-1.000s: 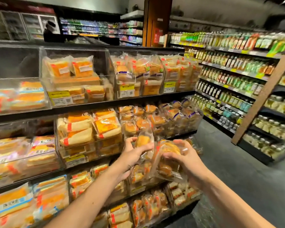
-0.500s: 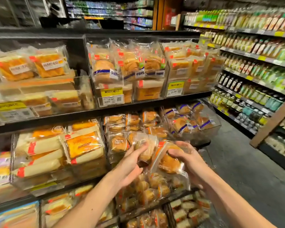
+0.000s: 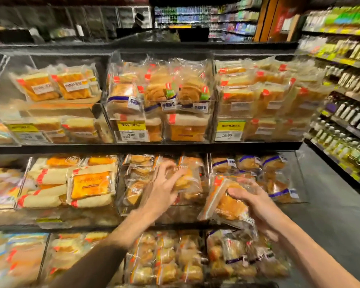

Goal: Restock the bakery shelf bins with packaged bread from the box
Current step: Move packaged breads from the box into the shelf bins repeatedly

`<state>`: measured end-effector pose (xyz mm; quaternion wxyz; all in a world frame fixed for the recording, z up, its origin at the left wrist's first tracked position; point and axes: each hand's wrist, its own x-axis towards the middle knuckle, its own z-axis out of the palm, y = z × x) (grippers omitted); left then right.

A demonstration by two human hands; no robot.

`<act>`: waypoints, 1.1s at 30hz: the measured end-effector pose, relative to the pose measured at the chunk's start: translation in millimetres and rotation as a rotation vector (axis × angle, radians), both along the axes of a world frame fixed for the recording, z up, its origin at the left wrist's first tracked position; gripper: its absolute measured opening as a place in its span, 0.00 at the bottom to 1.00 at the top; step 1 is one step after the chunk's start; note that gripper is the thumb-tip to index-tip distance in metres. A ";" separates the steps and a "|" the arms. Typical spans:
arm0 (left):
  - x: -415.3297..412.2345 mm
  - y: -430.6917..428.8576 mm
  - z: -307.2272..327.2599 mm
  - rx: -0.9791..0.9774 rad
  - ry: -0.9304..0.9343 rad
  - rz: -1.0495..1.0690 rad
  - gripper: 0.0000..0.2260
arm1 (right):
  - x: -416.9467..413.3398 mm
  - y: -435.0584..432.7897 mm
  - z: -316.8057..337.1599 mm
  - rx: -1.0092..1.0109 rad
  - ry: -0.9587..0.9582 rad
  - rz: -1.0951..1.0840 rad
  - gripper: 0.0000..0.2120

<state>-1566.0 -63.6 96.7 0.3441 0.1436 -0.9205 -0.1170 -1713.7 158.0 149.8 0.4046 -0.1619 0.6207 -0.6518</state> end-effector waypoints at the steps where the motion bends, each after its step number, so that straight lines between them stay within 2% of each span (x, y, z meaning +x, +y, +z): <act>1: -7.1 -4.7 -3.3 -0.103 -0.030 -0.009 0.36 | -6.3 1.4 -2.4 0.001 -0.006 -0.004 0.38; 2: -13.6 -10.3 -6.0 -0.162 -0.077 -0.026 0.38 | -10.4 3.2 -3.4 0.003 -0.011 -0.013 0.41; 4: -24.5 -19.7 -9.9 -0.237 -0.130 -0.045 0.42 | -15.7 6.4 -4.0 0.003 -0.021 -0.030 0.40; 7: -39.6 -29.8 -15.3 -0.313 -0.102 -0.077 0.43 | -21.9 10.7 -5.1 -0.004 -0.020 -0.030 0.37; 12: -55.6 -46.9 -29.5 -0.390 -0.124 -0.126 0.46 | -28.0 8.0 -5.8 -0.013 -0.031 -0.022 0.42; 14: -62.8 -48.3 -31.0 -0.408 -0.128 -0.098 0.44 | -26.6 5.7 -5.1 -0.016 -0.016 -0.037 0.36; 16: -71.5 -48.3 -31.2 -0.478 -0.078 -0.029 0.36 | -24.5 1.8 -4.4 -0.033 -0.023 -0.051 0.30; 19: -82.4 -53.7 -40.0 -0.608 0.025 -0.054 0.25 | -22.8 -6.4 -3.8 -0.019 -0.036 -0.049 0.27; 21: -83.9 -57.6 -42.5 -0.670 0.038 0.003 0.20 | -22.9 -12.4 -5.2 -0.014 -0.037 -0.044 0.27; 29: -56.1 -78.4 -54.8 -0.670 0.114 0.117 0.24 | -28.4 -21.1 -7.6 -0.037 -0.015 -0.016 0.31; 31: -41.7 -90.9 -54.8 -0.679 0.099 0.136 0.25 | -30.7 -20.4 -9.0 -0.038 -0.019 -0.018 0.31; 33: -31.5 -97.2 -52.7 -0.685 0.058 0.152 0.25 | -31.3 -21.2 -9.6 -0.025 -0.006 -0.003 0.35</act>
